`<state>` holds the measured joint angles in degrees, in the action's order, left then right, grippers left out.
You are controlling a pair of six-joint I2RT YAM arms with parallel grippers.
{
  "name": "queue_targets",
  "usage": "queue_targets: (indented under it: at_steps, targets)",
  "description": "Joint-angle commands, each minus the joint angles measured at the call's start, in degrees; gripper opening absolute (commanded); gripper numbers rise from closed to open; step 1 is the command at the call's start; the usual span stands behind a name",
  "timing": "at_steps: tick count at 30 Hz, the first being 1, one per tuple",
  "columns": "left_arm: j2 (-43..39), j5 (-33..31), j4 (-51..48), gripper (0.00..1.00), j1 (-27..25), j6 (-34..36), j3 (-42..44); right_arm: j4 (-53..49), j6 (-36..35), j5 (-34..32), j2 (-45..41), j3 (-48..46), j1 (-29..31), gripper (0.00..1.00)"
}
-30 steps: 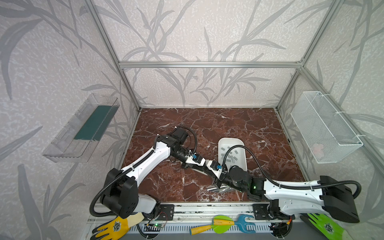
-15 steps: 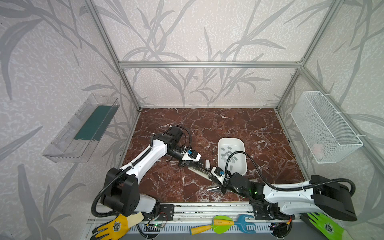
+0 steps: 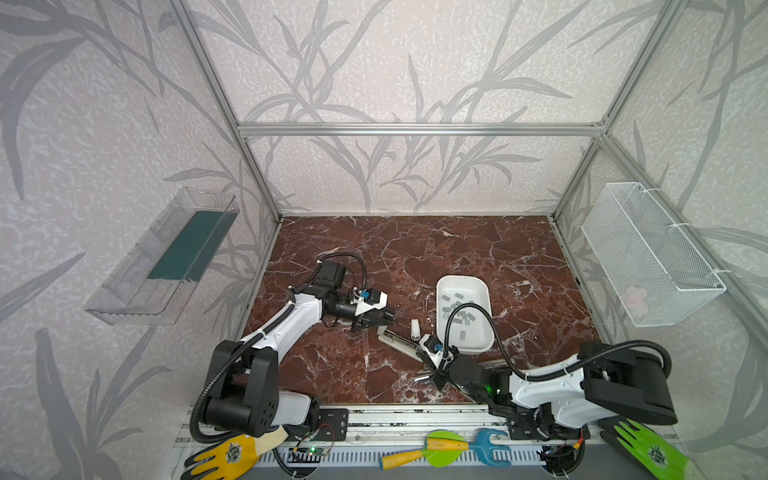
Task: Load the staples into the stapler
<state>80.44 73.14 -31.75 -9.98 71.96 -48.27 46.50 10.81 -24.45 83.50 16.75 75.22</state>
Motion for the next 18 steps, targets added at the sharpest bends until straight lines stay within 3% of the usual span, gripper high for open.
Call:
queue_targets:
  at_steps: [1, 11, 14, 18]
  targets:
    - [2.71, 3.12, 3.09, 0.00, 3.98, 3.28, -8.30, 1.72, 0.98, 1.71, 3.03, -1.37, 2.09, 0.00]
    - [14.21, -0.75, -20.36, 0.00, 6.08, 18.61, -22.89, 5.17, 2.38, 0.82, 8.82, -0.27, 2.40, 0.00]
    - [15.08, 1.18, -18.73, 0.00, 6.07, 18.88, -22.81, 4.03, 2.62, -1.06, 9.20, 1.00, 3.97, 0.00]
    - [13.86, 0.56, -7.37, 0.00, 5.96, 11.32, -19.03, 5.06, 2.29, -3.45, 12.42, 3.31, 6.68, 0.00]
